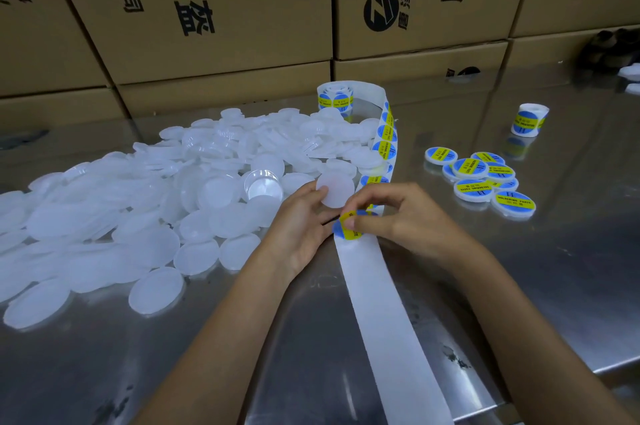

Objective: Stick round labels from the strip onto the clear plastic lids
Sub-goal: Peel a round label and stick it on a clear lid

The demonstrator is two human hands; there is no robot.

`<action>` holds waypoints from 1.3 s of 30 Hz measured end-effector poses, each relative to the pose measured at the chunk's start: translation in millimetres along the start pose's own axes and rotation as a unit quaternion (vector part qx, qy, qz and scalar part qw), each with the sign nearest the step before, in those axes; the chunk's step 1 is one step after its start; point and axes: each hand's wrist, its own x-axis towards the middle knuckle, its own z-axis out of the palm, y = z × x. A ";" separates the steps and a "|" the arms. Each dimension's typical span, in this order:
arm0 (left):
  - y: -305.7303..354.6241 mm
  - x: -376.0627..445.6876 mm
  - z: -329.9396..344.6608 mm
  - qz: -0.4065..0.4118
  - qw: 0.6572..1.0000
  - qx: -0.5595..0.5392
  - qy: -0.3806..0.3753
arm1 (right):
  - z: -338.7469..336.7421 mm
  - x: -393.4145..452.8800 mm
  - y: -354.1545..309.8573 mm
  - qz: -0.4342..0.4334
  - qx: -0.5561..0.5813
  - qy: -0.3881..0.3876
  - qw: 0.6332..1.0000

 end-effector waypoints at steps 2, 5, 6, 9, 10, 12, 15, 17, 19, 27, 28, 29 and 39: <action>-0.4 0.6 -0.2 -0.002 1.000 -0.005 0.000 | -2.6 -0.6 -4.4 0.005 0.137 -0.001 0.991; -1.5 1.4 -0.6 -0.007 1.000 -0.028 0.004 | -7.3 3.7 -10.7 0.021 0.296 0.040 0.954; -1.7 1.3 -0.9 -0.009 0.999 -0.038 0.007 | -9.1 7.5 -13.3 0.025 0.308 0.056 0.949; -0.3 0.9 -2.4 -0.018 0.997 -0.078 0.012 | -14.1 27.4 -21.4 0.054 0.251 0.089 0.962; 0.7 0.6 -3.1 -0.020 0.996 -0.091 0.009 | -13.7 34.8 -24.5 0.069 0.228 0.096 0.966; 2.4 -0.2 -4.9 -0.024 0.993 -0.115 0.003 | -8.4 46.4 -26.7 0.095 0.195 0.104 0.971; 2.9 -0.2 -7.5 -0.031 0.990 -0.140 -0.002 | 5.4 49.4 -18.8 0.122 0.147 0.120 0.974; 2.4 0.4 -8.9 -0.030 0.989 -0.144 -0.004 | 13.6 47.2 -11.5 0.122 0.134 0.134 0.974; 3.0 0.6 -8.8 -0.023 0.989 -0.145 -0.007 | 19.4 48.2 -8.1 0.118 0.117 0.144 0.975; 3.4 -2.1 -5.1 -0.021 0.989 -0.147 -0.015 | 34.8 48.1 -4.6 0.093 0.051 0.153 0.983; 3.6 -2.6 -4.9 -0.019 0.989 -0.148 -0.016 | 35.0 48.5 -4.0 0.092 0.049 0.154 0.983; 3.6 -2.9 -4.9 -0.019 0.988 -0.150 -0.016 | 35.1 48.8 -3.3 0.091 0.047 0.155 0.983; 3.4 -2.9 -2.8 -0.017 0.992 -0.124 0.005 | 38.2 48.4 -0.3 0.086 0.008 0.164 0.983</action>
